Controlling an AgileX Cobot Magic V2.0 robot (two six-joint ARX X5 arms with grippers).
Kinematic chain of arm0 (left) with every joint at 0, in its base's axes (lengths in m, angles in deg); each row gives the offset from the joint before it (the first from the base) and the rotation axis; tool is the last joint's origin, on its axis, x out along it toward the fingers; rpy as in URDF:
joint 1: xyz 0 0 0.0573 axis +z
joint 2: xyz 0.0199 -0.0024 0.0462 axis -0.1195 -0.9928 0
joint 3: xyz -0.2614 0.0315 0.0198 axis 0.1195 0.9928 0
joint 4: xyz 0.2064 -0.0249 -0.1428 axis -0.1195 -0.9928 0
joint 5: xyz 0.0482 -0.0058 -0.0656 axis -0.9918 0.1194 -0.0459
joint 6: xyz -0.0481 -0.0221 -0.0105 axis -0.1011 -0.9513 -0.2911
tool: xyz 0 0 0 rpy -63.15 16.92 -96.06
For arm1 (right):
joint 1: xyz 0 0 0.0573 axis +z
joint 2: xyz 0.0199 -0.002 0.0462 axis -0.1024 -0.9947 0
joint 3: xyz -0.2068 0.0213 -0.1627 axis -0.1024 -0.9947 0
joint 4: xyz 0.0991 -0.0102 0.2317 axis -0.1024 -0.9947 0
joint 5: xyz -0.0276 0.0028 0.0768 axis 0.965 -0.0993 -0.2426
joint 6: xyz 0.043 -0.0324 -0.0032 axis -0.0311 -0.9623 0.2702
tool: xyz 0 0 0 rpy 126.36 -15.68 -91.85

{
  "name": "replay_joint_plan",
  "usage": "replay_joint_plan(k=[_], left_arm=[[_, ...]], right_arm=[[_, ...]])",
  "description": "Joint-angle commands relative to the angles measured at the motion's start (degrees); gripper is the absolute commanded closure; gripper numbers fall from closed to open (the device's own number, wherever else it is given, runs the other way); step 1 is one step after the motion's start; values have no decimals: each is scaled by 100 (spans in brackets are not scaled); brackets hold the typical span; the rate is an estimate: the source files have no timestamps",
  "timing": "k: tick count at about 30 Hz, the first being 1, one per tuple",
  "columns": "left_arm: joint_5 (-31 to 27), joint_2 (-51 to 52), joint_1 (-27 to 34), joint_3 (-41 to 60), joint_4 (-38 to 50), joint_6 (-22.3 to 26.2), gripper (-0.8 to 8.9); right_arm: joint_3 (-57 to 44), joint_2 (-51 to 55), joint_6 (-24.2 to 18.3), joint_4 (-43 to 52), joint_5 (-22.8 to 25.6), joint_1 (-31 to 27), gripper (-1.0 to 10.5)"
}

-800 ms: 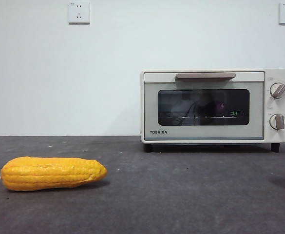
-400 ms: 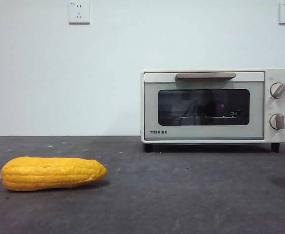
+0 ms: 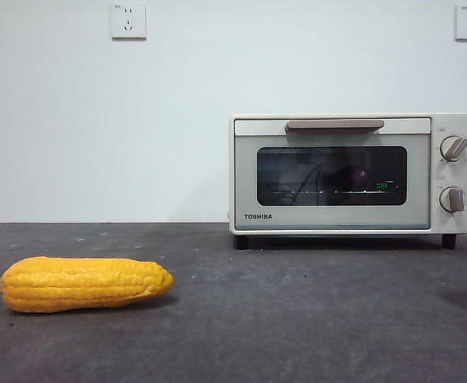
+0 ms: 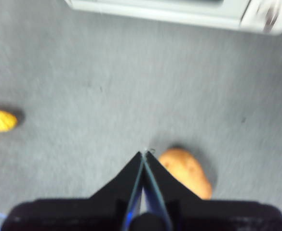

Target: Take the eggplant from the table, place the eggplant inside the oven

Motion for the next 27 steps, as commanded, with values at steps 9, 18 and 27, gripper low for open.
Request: replay_joint_plan(k=[9, 18, 27], left_arm=[[17, -2, -2, 37, 48, -44, 817], [17, -2, -2, 37, 48, -42, 818], [17, -2, -2, 37, 48, -44, 817]], right_arm=[[-2953, 2660, -68, 2798, 15, -11, 946], [-5176, 4478, -39, 4310, 15, -404, 946], [-6627, 5945, -33, 4669, 11, -839, 946]])
